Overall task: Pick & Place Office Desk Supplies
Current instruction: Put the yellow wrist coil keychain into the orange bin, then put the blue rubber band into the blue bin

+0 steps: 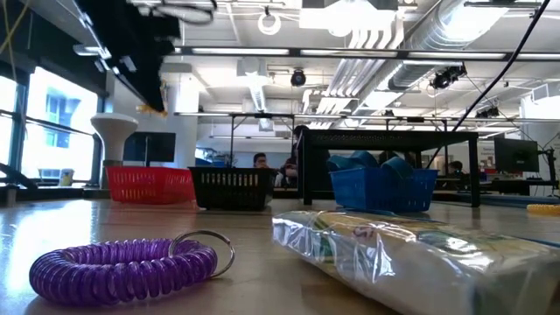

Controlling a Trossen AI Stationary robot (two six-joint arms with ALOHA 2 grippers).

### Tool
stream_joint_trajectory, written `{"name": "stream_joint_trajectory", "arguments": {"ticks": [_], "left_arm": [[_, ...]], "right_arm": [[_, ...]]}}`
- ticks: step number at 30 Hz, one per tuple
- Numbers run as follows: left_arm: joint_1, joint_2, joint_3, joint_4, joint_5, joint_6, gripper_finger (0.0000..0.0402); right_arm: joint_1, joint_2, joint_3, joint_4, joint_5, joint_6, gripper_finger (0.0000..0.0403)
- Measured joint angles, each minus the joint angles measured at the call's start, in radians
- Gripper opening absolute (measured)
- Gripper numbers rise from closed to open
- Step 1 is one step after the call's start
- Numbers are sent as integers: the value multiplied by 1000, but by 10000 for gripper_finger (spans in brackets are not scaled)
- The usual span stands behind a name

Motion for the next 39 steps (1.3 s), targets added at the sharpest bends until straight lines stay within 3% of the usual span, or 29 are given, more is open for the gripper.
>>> {"name": "stream_joint_trajectory", "arguments": {"ticks": [4,8,16,21,29,33,39], "left_arm": [[149,26,-37,23,32,95,14],[265,36,-97,134,161,199,14],[351,37,-237,442,231,339,15],[359,37,-245,467,234,342,26],[358,37,-245,469,230,342,109],[343,34,-243,473,205,354,131],[203,3,-212,473,221,379,133]], "right_arm": [[0,0,0,1,0,0,194],[0,0,-1,3,0,0,194],[-1,0,-59,61,0,-2,194],[-21,0,-94,116,-5,-3,194],[-50,0,-105,138,-36,-3,194],[-50,0,-105,138,-38,-3,194],[-50,0,-105,138,-38,-4,194]]}}
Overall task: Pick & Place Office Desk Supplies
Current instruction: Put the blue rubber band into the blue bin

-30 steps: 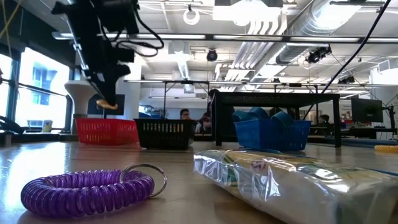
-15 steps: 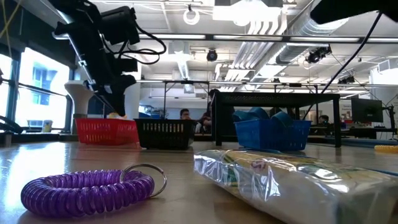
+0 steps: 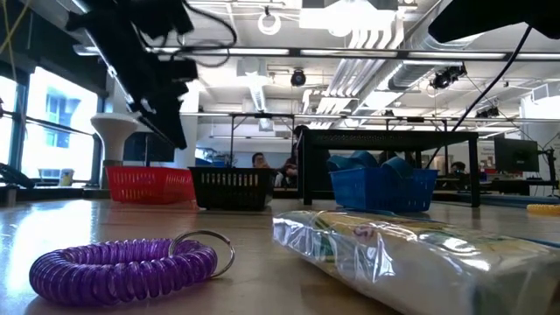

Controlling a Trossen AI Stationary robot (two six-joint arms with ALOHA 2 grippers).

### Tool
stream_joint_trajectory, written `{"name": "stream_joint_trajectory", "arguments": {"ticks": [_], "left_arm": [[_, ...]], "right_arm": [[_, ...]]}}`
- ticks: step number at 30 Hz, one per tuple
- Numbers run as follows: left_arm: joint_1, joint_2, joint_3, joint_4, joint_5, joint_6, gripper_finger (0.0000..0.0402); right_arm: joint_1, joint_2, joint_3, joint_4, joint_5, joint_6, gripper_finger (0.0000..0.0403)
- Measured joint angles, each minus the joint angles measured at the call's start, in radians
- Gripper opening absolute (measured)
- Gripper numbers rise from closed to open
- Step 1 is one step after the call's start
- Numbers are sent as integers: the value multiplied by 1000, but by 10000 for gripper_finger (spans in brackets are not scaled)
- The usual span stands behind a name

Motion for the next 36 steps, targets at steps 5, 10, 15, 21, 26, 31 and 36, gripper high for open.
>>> {"name": "stream_joint_trajectory", "arguments": {"ticks": [5,10,15,21,26,31,36], "left_arm": [[-249,-53,1,-2,12,-19,134],[-510,-89,1,2,131,-149,134],[-741,-89,2,35,163,-285,134],[-937,-47,2,39,140,-422,134],[-1025,12,2,39,141,-522,134],[-1061,96,2,39,141,-581,134],[-1075,188,2,39,190,-629,134]], "right_arm": [[4,0,0,0,0,0,194],[14,0,0,8,0,4,194],[14,0,0,34,0,5,194],[11,0,0,42,0,5,194],[11,0,0,42,8,1,194],[11,0,0,42,8,1,194],[11,0,1,41,8,1,194]]}}
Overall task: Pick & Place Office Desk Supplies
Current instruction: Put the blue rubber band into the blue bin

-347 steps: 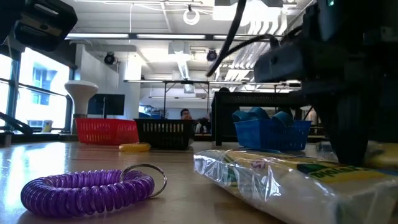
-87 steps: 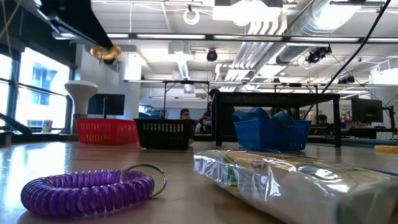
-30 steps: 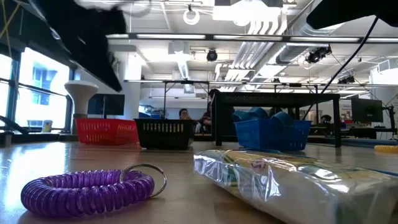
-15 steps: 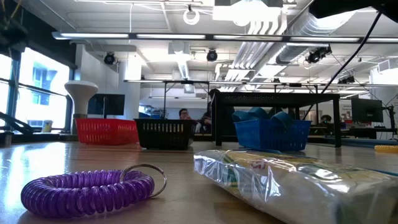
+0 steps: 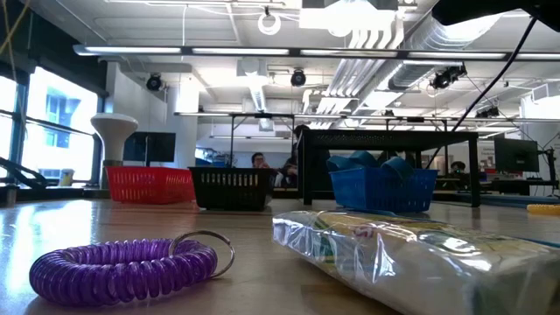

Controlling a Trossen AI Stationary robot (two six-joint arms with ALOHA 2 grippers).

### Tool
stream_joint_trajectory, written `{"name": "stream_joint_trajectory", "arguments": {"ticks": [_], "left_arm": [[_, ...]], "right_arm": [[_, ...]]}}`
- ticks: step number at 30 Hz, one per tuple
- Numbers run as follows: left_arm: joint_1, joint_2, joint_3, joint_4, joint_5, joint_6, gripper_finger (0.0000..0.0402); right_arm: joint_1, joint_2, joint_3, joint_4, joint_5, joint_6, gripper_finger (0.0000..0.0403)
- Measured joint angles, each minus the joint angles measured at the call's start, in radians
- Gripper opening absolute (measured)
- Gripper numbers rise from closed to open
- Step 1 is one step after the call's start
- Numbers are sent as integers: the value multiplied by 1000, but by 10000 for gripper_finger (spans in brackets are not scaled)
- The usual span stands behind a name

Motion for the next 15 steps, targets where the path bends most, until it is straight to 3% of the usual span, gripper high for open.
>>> {"name": "stream_joint_trajectory", "arguments": {"ticks": [15], "left_arm": [[-16,48,0,-32,69,-1,134]], "right_arm": [[0,0,0,0,0,0,194]]}}
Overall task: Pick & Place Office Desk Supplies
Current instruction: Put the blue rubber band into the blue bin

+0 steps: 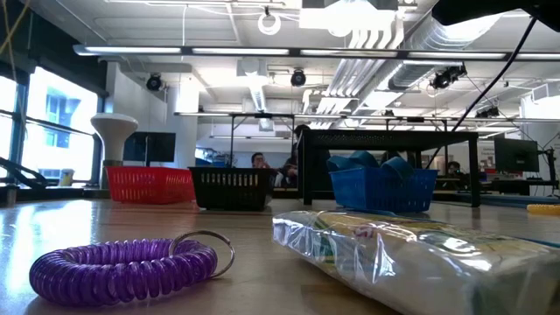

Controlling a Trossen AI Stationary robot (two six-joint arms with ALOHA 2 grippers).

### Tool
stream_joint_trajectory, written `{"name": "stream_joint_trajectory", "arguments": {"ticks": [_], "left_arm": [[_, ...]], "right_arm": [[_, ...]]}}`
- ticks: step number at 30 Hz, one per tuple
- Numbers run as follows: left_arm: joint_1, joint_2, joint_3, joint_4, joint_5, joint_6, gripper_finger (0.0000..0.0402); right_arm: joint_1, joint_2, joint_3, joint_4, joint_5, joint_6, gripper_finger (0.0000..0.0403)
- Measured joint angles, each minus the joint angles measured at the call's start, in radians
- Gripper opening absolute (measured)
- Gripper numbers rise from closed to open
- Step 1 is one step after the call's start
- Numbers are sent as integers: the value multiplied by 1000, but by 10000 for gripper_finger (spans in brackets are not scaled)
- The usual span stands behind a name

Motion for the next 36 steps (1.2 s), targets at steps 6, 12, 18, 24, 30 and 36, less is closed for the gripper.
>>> {"name": "stream_joint_trajectory", "arguments": {"ticks": [6,12,18,24,30,36], "left_arm": [[-35,7,0,-43,1,0,134],[-45,59,2,-41,12,-34,123],[-45,78,3,-48,8,0,73],[-22,71,2,-43,2,-23,7],[28,23,4,-40,1,-26,2],[84,-16,78,-39,-120,187,2]], "right_arm": [[0,0,0,0,0,0,194],[0,0,0,0,0,0,194],[0,0,0,0,0,0,194],[0,0,0,0,3,0,194],[0,0,0,7,3,0,194],[0,0,0,26,-1,-3,194]]}}
